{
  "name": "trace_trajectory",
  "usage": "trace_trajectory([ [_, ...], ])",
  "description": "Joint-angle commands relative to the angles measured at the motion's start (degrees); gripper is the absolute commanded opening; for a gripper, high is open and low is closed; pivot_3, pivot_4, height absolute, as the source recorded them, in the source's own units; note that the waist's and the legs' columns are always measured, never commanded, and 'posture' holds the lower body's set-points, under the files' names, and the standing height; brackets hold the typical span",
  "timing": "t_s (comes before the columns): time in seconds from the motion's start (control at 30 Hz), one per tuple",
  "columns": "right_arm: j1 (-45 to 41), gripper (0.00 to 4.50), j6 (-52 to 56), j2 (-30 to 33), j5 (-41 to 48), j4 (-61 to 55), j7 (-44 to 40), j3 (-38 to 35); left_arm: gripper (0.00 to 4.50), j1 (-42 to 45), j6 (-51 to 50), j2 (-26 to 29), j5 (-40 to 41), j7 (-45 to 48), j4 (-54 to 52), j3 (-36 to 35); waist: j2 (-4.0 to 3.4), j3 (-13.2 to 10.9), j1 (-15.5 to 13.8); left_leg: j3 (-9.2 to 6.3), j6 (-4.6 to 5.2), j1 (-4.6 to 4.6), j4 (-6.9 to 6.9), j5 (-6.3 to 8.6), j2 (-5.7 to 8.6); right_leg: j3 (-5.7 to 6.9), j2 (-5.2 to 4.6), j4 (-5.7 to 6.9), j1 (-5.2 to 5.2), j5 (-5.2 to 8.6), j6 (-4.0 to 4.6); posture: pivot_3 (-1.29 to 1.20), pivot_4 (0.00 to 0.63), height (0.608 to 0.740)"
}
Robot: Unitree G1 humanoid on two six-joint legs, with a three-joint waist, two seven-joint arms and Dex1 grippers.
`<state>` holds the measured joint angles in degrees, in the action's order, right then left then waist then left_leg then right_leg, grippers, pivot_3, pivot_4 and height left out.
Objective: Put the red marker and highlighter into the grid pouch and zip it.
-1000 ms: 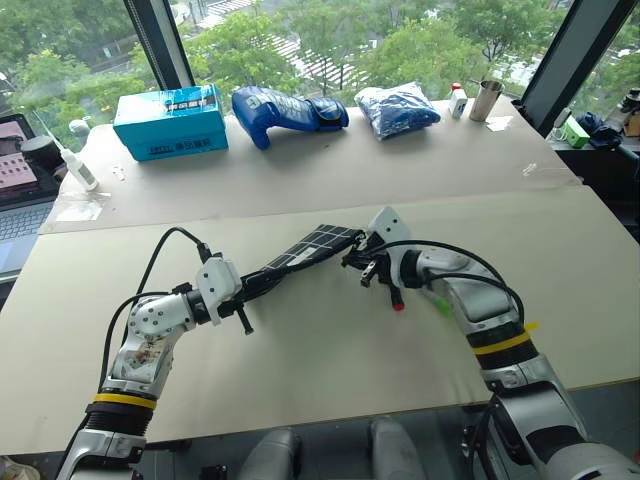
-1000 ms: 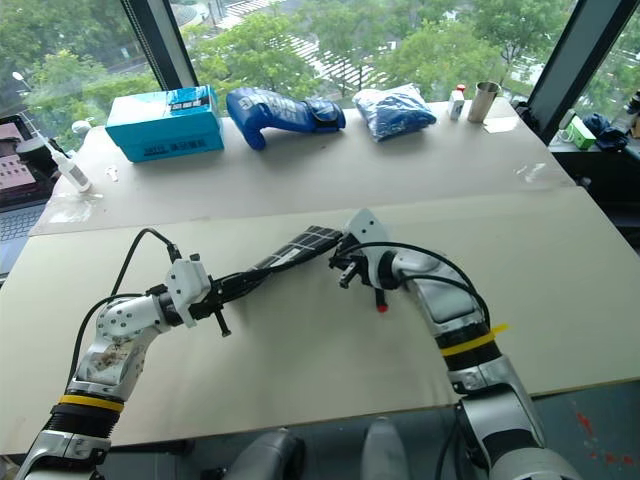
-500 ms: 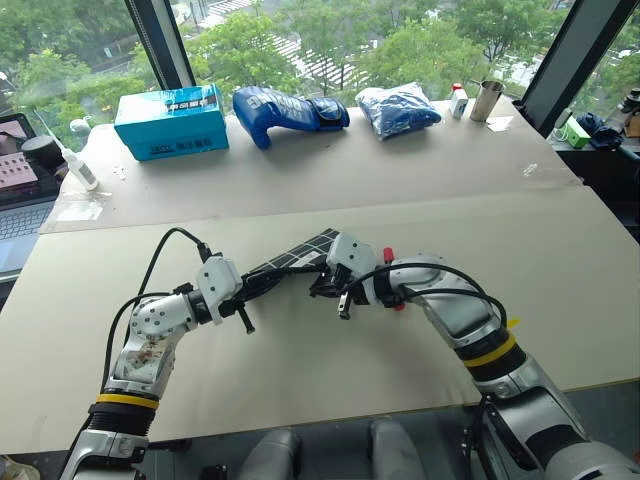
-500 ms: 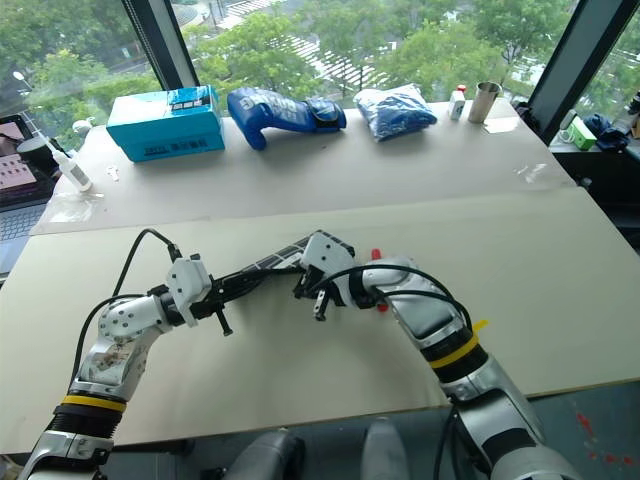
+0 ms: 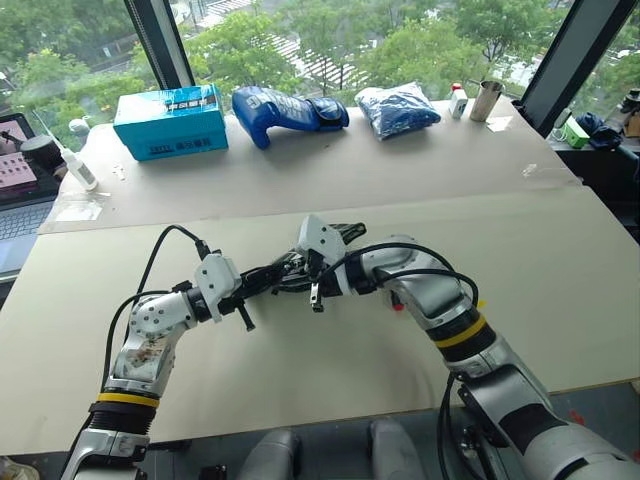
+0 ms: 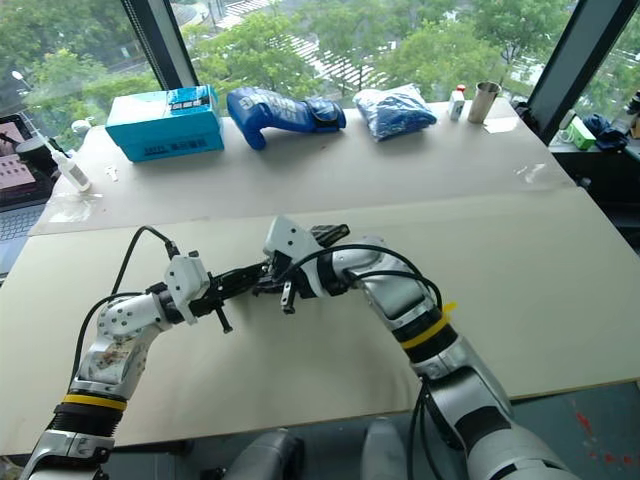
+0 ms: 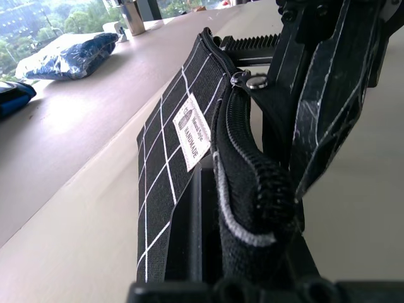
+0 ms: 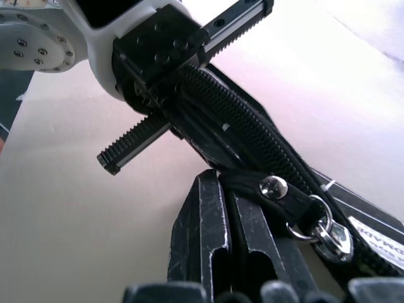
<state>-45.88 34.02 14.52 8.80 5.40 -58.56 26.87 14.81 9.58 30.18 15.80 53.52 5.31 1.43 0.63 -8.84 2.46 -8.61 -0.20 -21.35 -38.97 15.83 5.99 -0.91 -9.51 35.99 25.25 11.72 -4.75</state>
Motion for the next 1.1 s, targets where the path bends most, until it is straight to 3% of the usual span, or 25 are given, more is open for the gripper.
trace_trajectory([
  [0.03, -1.6, 0.65, -3.8, 0.1, -2.2, 2.5, 0.3, 0.2, 0.00, 0.9, 0.1, -0.5, 0.3, 0.1, -2.0, 0.1, 0.00, 0.0, 0.0, 0.00, 0.00, 0.00, 0.01, 0.00, 0.00, 0.00, 0.00, 0.00, 0.01, 0.00, 0.00, 0.00, 0.150, 0.740],
  [0.23, -1.4, 2.51, -0.5, 5.5, -0.8, 2.5, -0.2, -6.0, 0.00, 0.0, -0.2, -0.4, 0.4, -0.1, -2.8, 0.1, 0.00, 0.0, -0.1, 0.00, -0.01, 0.00, 0.00, 0.00, 0.00, 0.00, 0.00, 0.00, 0.00, 0.00, 0.00, 0.00, 0.150, 0.740],
  [0.47, 6.1, 2.51, 4.3, 20.9, 10.8, -14.7, -7.5, -20.5, 0.00, -0.5, -0.4, -0.1, 0.5, -0.2, -3.1, -0.4, 0.01, 0.0, -1.0, 0.01, 0.03, -0.05, 0.04, 0.03, 0.01, 0.02, -0.02, -0.12, -0.01, 0.00, 0.00, 0.00, 0.150, 0.740],
  [0.73, 19.6, 2.51, 3.3, 35.0, 4.4, -15.6, 2.7, -32.0, 0.00, -1.2, -0.3, 0.0, 0.6, 0.4, -3.4, -0.5, 0.05, 0.0, -1.7, 0.31, 0.18, 0.01, -0.02, 0.12, 0.04, 0.00, -0.03, -0.21, -0.06, 0.00, 0.00, 0.00, 0.150, 0.740],
  [0.9, 29.8, 2.51, 1.3, 37.4, 4.4, -19.3, 4.4, -35.4, 0.00, -0.2, -0.2, -0.5, 0.7, 1.7, -2.2, 0.2, 0.06, 0.0, -2.0, 0.62, 0.15, 0.02, -0.03, 0.10, 0.02, -0.01, -0.04, -0.25, -0.07, 0.00, 0.00, 0.00, 0.150, 0.740],
  [1.1, 32.1, 2.51, 4.5, 35.7, 5.8, -19.5, 8.1, -35.8, 0.00, 2.5, 0.3, -1.3, 0.6, 3.3, 0.3, 0.7, 0.07, 0.0, -1.8, 0.80, 0.40, 0.12, -0.06, 0.25, -0.02, -0.09, -0.05, -0.27, -0.10, -0.01, 0.02, 0.00, 0.150, 0.740],
])
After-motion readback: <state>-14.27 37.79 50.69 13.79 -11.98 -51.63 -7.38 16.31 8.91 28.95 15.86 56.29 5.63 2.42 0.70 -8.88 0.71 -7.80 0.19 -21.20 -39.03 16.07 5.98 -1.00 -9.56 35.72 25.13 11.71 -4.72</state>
